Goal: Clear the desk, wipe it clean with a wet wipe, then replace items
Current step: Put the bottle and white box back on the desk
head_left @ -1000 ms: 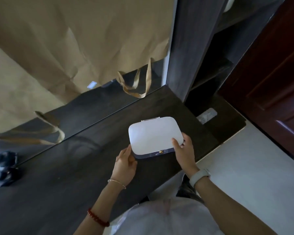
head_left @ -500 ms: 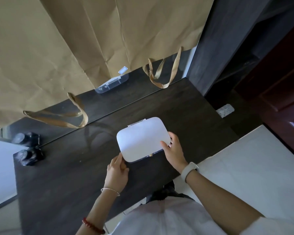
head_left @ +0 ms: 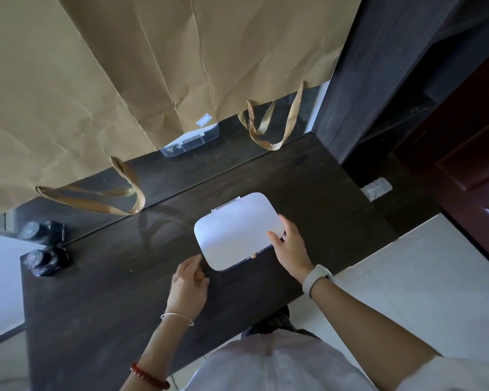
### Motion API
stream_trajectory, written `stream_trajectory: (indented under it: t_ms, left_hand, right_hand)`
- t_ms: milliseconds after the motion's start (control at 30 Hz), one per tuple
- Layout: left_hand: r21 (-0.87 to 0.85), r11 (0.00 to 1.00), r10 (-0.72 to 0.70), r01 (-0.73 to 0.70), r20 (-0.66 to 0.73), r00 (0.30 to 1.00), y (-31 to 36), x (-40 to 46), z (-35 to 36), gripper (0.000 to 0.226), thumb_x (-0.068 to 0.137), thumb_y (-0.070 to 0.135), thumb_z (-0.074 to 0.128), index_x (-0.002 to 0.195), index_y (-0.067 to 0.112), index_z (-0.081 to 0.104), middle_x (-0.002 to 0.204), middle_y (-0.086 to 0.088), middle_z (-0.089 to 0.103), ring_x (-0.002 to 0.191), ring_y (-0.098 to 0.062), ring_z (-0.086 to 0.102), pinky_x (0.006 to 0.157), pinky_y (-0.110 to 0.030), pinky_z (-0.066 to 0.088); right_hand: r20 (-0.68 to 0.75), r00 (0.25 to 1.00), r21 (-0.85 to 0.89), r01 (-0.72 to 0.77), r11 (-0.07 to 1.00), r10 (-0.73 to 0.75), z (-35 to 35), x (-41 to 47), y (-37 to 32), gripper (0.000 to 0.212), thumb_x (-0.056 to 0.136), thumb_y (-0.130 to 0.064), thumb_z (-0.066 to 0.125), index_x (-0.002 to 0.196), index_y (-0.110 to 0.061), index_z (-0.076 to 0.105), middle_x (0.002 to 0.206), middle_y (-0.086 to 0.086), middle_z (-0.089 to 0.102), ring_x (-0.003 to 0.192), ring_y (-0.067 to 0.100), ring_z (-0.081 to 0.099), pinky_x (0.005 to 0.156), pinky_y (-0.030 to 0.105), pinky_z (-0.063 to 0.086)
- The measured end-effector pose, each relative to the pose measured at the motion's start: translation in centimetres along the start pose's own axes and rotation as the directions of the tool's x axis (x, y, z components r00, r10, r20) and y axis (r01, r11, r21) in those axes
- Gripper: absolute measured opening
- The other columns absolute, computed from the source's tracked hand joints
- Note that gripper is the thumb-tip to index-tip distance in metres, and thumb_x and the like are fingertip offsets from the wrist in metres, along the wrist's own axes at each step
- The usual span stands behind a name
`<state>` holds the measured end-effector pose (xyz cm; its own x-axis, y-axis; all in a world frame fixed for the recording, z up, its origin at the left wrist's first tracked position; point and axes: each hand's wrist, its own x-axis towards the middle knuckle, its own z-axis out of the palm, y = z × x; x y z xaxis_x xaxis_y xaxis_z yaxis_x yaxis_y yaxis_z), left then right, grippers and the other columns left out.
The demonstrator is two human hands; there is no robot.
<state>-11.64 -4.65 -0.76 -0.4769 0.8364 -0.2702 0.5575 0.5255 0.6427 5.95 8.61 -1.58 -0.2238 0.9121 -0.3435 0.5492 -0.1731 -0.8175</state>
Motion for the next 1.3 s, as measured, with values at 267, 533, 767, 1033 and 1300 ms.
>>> stream_trajectory:
  t_ms: [267,533,767,1033,1300]
  left_hand:
    - [-0.171,0.902,0.341,-0.396,-0.278,0.898,7.7,3.4,-0.2,0.066,0.067,-0.021,0.062,0.128,-0.005,0.042,0.105,-0.007,0.051,0.089,0.011,0.05,0.08,0.002,0.035]
    - [-0.106,0.799,0.596,-0.591,0.016,0.803,15.7,9.3,4.9,0.089,0.073,-0.001,0.07,0.14,0.025,0.018,0.132,-0.015,0.046,0.118,-0.024,0.049,0.1,-0.023,0.039]
    - [0.295,0.875,0.333,-0.385,0.213,0.919,18.6,15.8,9.4,0.068,0.09,0.025,0.051,0.144,0.024,0.011,0.154,-0.004,0.009,0.142,-0.023,-0.001,0.116,-0.041,0.008]
    - [0.516,0.786,0.168,-0.34,0.351,0.921,18.4,19.2,12.7,0.074,0.089,0.042,0.047,0.145,0.025,0.003,0.155,-0.004,-0.001,0.141,-0.029,-0.004,0.113,-0.048,0.01]
    - [0.564,0.755,0.15,-0.335,0.348,0.925,18.3,18.6,13.5,0.068,0.09,0.047,0.04,0.145,0.023,0.008,0.155,-0.004,0.0,0.141,-0.029,-0.004,0.113,-0.048,0.008]
  right_hand:
    - [0.097,0.989,0.148,0.097,0.984,-0.113,-2.5,0.5,-4.6,0.027,0.093,-0.026,0.05,0.116,-0.013,0.057,0.117,0.006,0.059,0.108,0.015,0.054,0.084,0.02,0.044]
    - [0.245,0.97,0.352,-0.091,0.931,0.002,-8.2,5.7,-5.0,0.021,0.09,-0.025,0.054,0.106,-0.014,0.059,0.08,-0.004,0.057,0.071,0.006,0.05,0.062,0.02,0.036]
    - [-0.13,0.991,0.24,0.016,0.971,0.016,-11.0,14.0,-0.7,0.02,0.081,-0.023,0.065,0.095,-0.02,0.051,0.094,-0.001,0.063,0.086,0.007,0.064,0.078,0.027,0.053]
    - [-0.319,0.939,-0.099,0.099,0.99,-0.126,-10.6,19.6,1.1,0.023,0.083,-0.014,0.061,0.101,-0.003,0.051,0.102,0.018,0.057,0.067,0.013,0.055,0.069,0.033,0.051]
    - [-0.311,0.941,-0.138,0.095,0.986,-0.134,-11.6,16.5,1.3,0.046,0.085,-0.014,0.062,0.126,-0.007,0.044,0.125,0.013,0.046,0.083,0.016,0.057,0.073,0.02,0.044]
